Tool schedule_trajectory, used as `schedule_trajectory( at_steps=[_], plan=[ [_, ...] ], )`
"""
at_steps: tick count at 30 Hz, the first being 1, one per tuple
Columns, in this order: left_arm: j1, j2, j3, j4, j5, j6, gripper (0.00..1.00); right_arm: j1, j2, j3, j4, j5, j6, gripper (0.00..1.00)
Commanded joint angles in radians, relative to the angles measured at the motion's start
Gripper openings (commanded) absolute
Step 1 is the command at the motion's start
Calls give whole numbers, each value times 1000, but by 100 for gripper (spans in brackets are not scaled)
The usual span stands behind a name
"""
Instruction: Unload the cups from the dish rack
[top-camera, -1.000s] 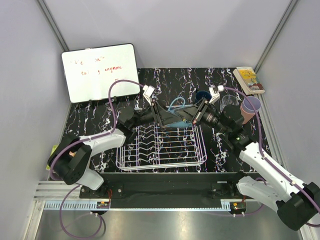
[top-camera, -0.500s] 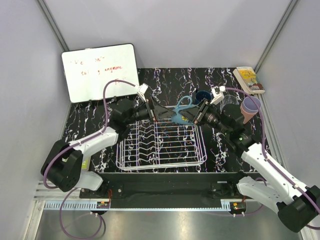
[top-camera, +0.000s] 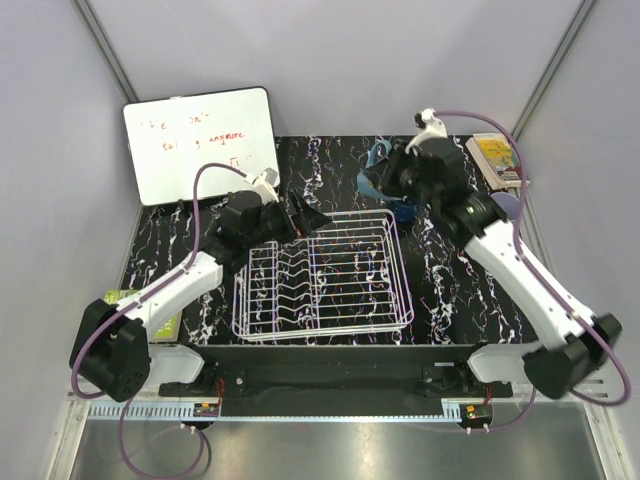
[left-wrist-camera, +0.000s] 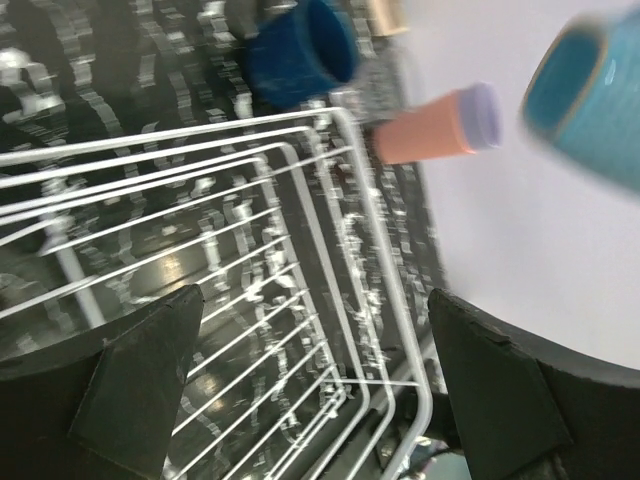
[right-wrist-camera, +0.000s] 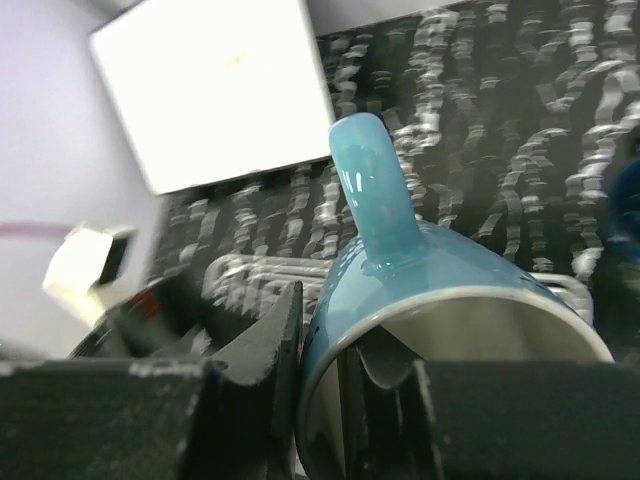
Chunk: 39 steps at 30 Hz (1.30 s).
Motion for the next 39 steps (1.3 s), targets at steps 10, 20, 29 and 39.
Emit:
schedule_trajectory(
  at_steps=[10, 20, 29, 39],
  plan=[
    [0, -76, 68, -379, -273, 78, 99, -1, 712, 926, -572, 394, -143, 0],
    [0, -76, 36, -413, -278, 79, 99, -25, 1016, 1232, -738, 351, -105, 0],
    [2, -28, 25, -416, -260, 64, 99, -28, 1099, 1192, -722, 283, -72, 0],
    [0, -24, 21, -416, -266, 65, 99, -28, 1144, 1077, -647, 224, -66, 0]
  ],
)
